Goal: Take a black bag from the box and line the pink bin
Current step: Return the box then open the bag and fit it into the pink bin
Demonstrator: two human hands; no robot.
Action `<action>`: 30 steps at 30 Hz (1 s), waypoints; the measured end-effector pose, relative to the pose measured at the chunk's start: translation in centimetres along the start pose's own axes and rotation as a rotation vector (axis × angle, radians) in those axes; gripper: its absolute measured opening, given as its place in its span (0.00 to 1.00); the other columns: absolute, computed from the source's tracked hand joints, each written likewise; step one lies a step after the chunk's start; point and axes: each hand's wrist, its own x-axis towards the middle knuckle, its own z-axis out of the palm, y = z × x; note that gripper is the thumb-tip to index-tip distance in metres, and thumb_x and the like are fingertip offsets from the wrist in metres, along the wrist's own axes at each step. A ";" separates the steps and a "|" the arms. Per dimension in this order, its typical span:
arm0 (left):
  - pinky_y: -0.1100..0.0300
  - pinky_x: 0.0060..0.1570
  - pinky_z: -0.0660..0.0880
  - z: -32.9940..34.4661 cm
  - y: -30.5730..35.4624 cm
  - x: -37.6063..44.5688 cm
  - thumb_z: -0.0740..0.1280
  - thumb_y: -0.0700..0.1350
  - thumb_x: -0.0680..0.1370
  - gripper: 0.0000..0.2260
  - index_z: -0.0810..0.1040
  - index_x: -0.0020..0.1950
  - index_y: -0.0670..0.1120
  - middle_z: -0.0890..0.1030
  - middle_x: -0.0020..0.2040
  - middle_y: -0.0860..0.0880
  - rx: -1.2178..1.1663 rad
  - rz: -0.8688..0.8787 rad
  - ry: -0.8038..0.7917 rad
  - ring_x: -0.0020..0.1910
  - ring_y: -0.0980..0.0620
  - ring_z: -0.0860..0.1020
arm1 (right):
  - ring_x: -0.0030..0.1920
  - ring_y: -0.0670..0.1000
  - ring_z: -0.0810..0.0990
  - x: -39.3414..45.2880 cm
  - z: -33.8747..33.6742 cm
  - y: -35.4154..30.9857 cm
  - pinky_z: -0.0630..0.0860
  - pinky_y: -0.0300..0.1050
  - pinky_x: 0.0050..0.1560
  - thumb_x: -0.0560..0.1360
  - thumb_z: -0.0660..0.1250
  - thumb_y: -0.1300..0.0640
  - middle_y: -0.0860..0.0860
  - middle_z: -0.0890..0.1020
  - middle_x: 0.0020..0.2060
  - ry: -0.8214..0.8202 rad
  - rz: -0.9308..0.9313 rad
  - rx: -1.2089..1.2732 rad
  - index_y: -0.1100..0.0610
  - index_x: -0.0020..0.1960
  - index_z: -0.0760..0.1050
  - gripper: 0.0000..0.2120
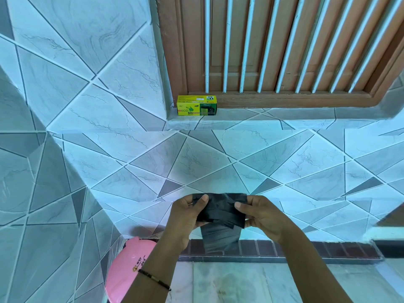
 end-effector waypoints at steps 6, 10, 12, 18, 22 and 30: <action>0.57 0.38 0.81 0.1 -0.1 -0.2 0.68 0.45 0.75 0.07 0.81 0.48 0.44 0.84 0.47 0.43 -0.002 -0.020 0.041 0.46 0.47 0.82 | 0.37 0.50 0.80 -0.1 0.7 0.4 0.76 0.46 0.37 0.74 0.67 0.61 0.51 0.84 0.36 0.105 -0.055 0.050 0.58 0.45 0.81 0.04; 0.55 0.45 0.81 0.1 -0.2 -0.4 0.67 0.53 0.74 0.13 0.78 0.53 0.46 0.84 0.51 0.45 0.351 0.084 0.088 0.45 0.50 0.81 | 0.33 0.47 0.80 -0.2 1.4 0.6 0.75 0.43 0.32 0.75 0.66 0.60 0.51 0.83 0.36 0.161 -0.065 0.062 0.60 0.46 0.79 0.04; 0.53 0.57 0.76 0.1 -0.7 -0.4 0.65 0.60 0.73 0.24 0.71 0.64 0.48 0.79 0.61 0.47 0.810 0.178 0.149 0.54 0.49 0.79 | 0.35 0.48 0.81 -0.1 1.4 0.8 0.76 0.43 0.33 0.74 0.67 0.58 0.52 0.83 0.37 0.202 -0.060 0.062 0.61 0.47 0.79 0.06; 0.52 0.63 0.71 1.1 -1.2 -0.8 0.65 0.59 0.71 0.21 0.74 0.62 0.56 0.75 0.64 0.55 1.034 0.478 -0.057 0.63 0.54 0.72 | 0.30 0.49 0.78 0.0 1.8 1.1 0.73 0.39 0.28 0.73 0.68 0.56 0.53 0.82 0.32 0.247 -0.006 0.053 0.62 0.45 0.78 0.08; 0.57 0.56 0.73 1.8 -1.2 -1.4 0.66 0.61 0.70 0.18 0.77 0.57 0.55 0.80 0.55 0.56 1.075 0.456 -0.134 0.55 0.55 0.76 | 0.30 0.51 0.77 -0.2 1.8 1.2 0.74 0.41 0.31 0.74 0.68 0.55 0.55 0.82 0.33 0.218 0.015 0.056 0.62 0.45 0.79 0.09; 0.59 0.51 0.73 3.0 -0.8 -1.7 0.63 0.65 0.71 0.23 0.72 0.62 0.58 0.81 0.56 0.57 1.268 0.526 -0.088 0.54 0.53 0.78 | 0.32 0.50 0.81 0.1 2.2 0.8 0.76 0.41 0.30 0.72 0.70 0.58 0.51 0.84 0.31 0.321 -0.082 -0.130 0.57 0.40 0.80 0.04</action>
